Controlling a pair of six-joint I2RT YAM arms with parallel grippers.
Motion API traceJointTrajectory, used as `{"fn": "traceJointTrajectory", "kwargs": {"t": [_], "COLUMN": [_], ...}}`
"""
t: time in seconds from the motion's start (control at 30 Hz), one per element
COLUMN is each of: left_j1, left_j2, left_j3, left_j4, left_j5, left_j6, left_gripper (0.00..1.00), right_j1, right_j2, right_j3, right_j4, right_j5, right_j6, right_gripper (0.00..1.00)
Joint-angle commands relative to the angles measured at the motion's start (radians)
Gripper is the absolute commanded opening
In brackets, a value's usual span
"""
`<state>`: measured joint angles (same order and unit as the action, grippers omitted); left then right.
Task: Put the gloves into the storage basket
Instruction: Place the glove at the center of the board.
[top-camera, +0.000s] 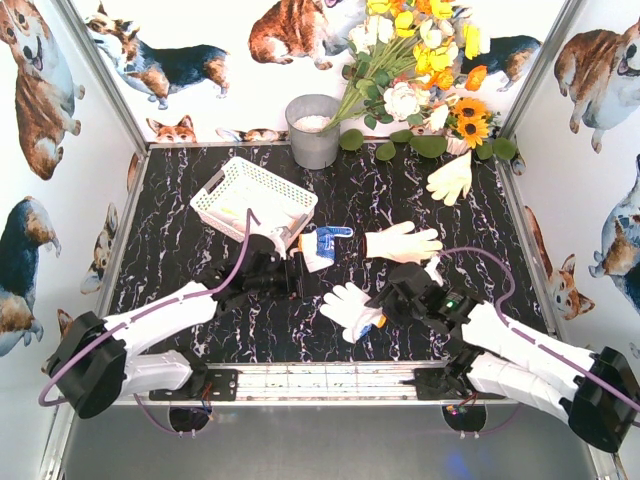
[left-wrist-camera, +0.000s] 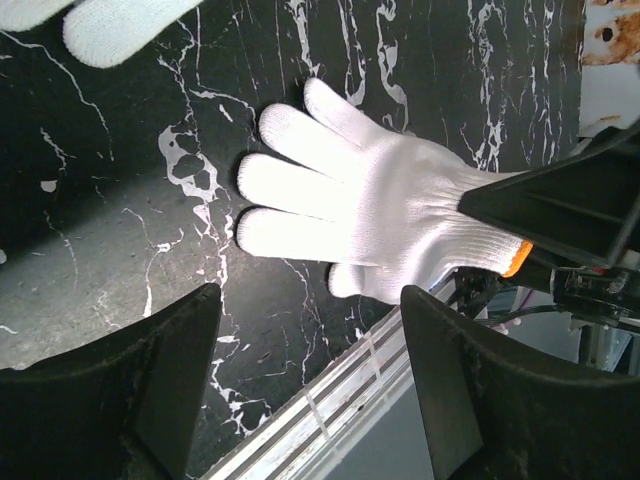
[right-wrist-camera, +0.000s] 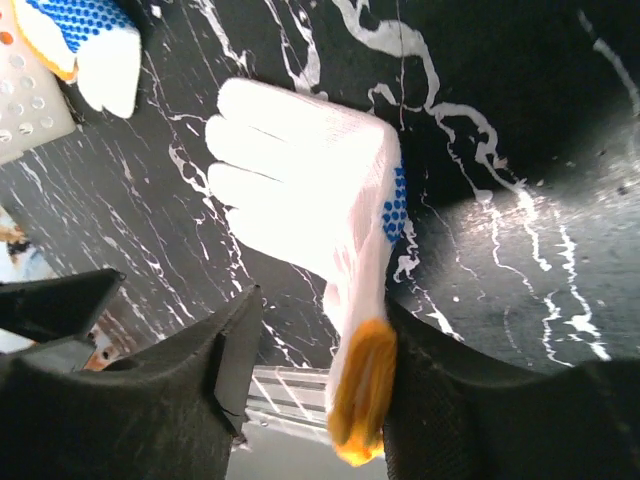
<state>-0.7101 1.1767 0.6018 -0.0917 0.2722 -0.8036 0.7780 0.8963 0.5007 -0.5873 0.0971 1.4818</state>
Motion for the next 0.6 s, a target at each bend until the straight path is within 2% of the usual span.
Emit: {"fn": "traceJointTrajectory", "kwargs": {"t": [0.0,0.03,0.13,0.17,0.4,0.57], "left_j1": [-0.026,-0.033,-0.044,-0.047,-0.074,-0.074], "left_j2": [0.057,0.077,0.146,0.164,0.291,0.360], "left_j3": [0.014,0.012,0.023,0.027,0.045,0.104], "left_j4": [0.058,0.072,0.103,0.110,0.173,0.161], "left_j5": [-0.008,-0.009,-0.004,-0.003,0.013,-0.002], "left_j6": [-0.047,-0.052,-0.055,-0.056,-0.063,0.012], "left_gripper": [0.66,0.64,0.49,0.47,0.51,0.47], "right_j1": [0.005,0.004,0.003,0.004,0.001,0.000], "right_j2": [-0.063,-0.075,-0.110,-0.124,-0.194,-0.163], "right_j3": [0.095,0.096,0.075,0.068,0.033,0.048], "right_j4": [-0.136,-0.153,-0.166,-0.172,-0.247,-0.249], "right_j5": [0.126,0.136,0.157,0.159,0.167,0.147], "right_j6": [-0.106,-0.112,-0.124,-0.128,-0.155,-0.206], "right_gripper": [0.51,0.52,0.56,0.56,0.60,0.60]}}
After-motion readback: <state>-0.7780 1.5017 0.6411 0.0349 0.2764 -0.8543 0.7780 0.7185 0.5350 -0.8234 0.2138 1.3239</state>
